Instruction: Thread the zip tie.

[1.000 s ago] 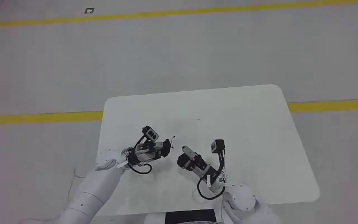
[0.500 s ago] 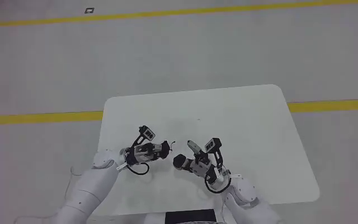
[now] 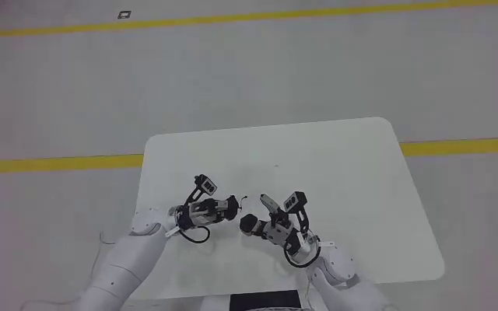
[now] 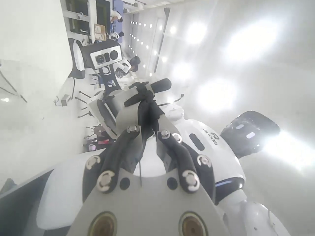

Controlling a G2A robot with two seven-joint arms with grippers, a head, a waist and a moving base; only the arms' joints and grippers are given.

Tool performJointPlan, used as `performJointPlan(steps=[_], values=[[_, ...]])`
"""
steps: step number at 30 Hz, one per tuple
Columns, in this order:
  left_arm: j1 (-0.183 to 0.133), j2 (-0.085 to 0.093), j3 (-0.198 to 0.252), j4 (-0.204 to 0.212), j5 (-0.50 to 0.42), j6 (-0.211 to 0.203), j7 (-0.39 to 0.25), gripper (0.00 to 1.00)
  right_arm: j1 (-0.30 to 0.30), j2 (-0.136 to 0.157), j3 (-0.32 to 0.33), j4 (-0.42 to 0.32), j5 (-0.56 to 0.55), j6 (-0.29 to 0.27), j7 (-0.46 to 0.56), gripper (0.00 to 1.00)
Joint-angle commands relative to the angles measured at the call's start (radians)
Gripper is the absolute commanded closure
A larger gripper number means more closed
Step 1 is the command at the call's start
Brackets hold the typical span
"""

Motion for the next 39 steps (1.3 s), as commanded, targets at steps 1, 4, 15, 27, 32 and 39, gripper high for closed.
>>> performJointPlan(steps=[1,4,15,27,32,39], values=[[-0.001,-0.001,0.0,-0.002,-0.013,0.001,-0.009,1.0,0.0,0.0,0.0,0.0,0.0,-0.001,0.0,0.0],[-0.001,-0.001,0.0,-0.002,-0.013,0.001,-0.009,1.0,0.0,0.0,0.0,0.0,0.0,-0.001,0.0,0.0],[-0.001,-0.001,0.0,-0.002,-0.013,0.001,-0.009,1.0,0.0,0.0,0.0,0.0,0.0,-0.001,0.0,0.0],[-0.001,-0.001,0.0,-0.002,-0.013,0.001,-0.009,1.0,0.0,0.0,-0.009,0.005,-0.023,-0.022,-0.022,0.0],[-0.001,-0.001,0.0,-0.002,-0.013,0.001,-0.009,1.0,0.005,0.0,-0.025,0.022,-0.022,-0.046,-0.019,0.0],[-0.001,-0.001,0.0,-0.002,-0.013,0.001,-0.009,1.0,0.014,-0.002,-0.046,0.036,-0.009,-0.073,-0.013,0.1]])
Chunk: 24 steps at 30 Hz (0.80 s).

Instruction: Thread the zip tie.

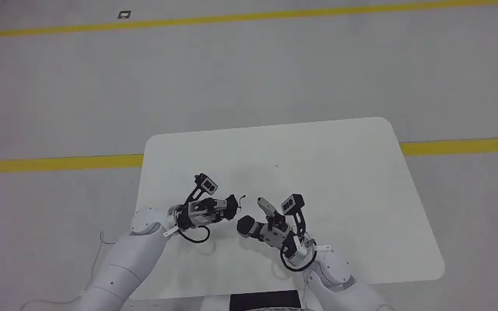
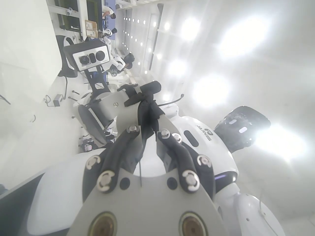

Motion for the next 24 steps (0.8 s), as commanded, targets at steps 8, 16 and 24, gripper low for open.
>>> performJointPlan(steps=[8,16,24], values=[[0.0,0.0,0.0,0.0,0.0,0.0,0.0,1.0,0.015,-0.004,-0.033,0.015,-0.01,-0.024,-0.023,0.5],[0.0,0.0,0.0,0.0,0.0,0.0,0.0,1.0,0.02,-0.008,-0.045,0.011,-0.028,-0.024,-0.046,0.53],[0.0,0.0,0.0,0.0,0.0,0.0,0.0,1.0,0.011,-0.013,-0.034,-0.007,-0.039,-0.024,-0.078,0.58]])
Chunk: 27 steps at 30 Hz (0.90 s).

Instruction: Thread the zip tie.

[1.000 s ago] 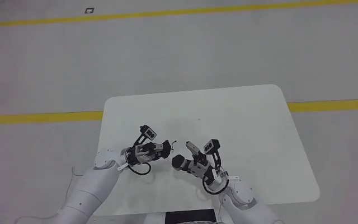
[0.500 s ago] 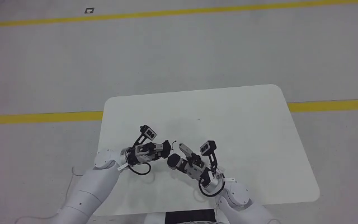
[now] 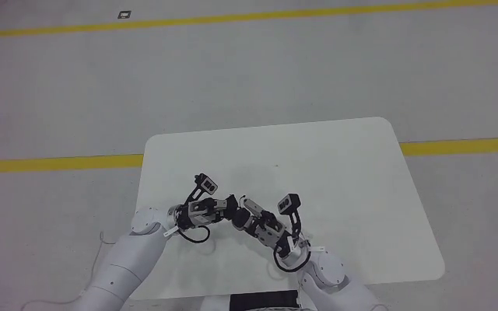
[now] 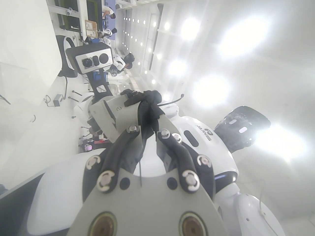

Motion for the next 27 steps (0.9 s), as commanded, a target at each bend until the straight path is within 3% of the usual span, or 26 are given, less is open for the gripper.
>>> performJointPlan(steps=[1,17,24,27], values=[[0.0,0.0,0.0,0.0,0.0,0.0,0.0,1.0,-0.003,-0.001,0.003,-0.003,-0.002,0.0,-0.005,0.59],[0.0,0.0,0.0,0.0,0.0,0.0,0.0,1.0,-0.025,-0.015,0.033,-0.02,-0.043,0.0,-0.026,0.67],[0.0,0.0,0.0,0.0,0.0,0.0,0.0,1.0,-0.037,-0.022,0.048,-0.029,-0.054,0.0,-0.027,0.82],[0.0,0.0,0.0,0.0,0.0,0.0,0.0,1.0,-0.041,-0.025,0.054,-0.031,-0.056,0.0,-0.023,0.84]])
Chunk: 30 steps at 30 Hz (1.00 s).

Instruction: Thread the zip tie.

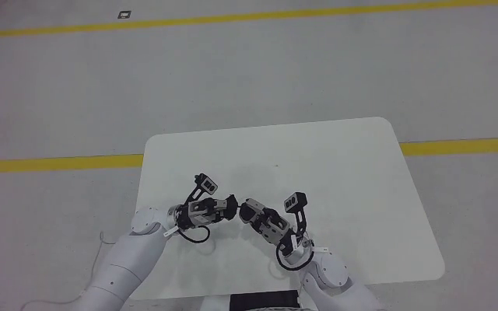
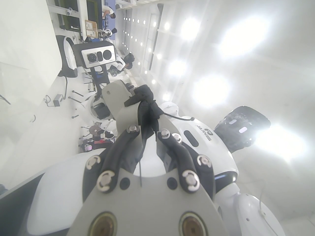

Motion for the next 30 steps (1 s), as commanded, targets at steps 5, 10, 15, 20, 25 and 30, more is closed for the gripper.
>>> performJointPlan(steps=[5,10,15,20,25,30], values=[[0.0,0.0,0.0,0.0,0.0,0.0,0.0,1.0,-0.006,-0.006,0.009,-0.001,-0.004,0.0,0.009,0.87],[0.0,0.0,0.0,0.0,0.0,0.0,0.0,1.0,-0.009,-0.011,0.016,0.001,-0.007,0.0,0.019,0.91],[0.0,0.0,0.0,0.0,0.0,0.0,0.0,1.0,-0.014,-0.015,0.023,0.0,-0.01,0.0,0.025,1.0],[0.0,0.0,0.0,0.0,0.0,0.0,0.0,1.0,-0.018,-0.02,0.03,0.0,-0.015,0.0,0.029,1.0],[0.0,0.0,0.0,0.0,0.0,0.0,0.0,1.0,-0.023,-0.023,0.037,0.001,-0.021,0.0,0.033,1.0],[0.0,0.0,0.0,0.0,0.0,0.0,0.0,1.0,-0.028,-0.025,0.052,-0.004,-0.021,0.0,0.04,1.0]])
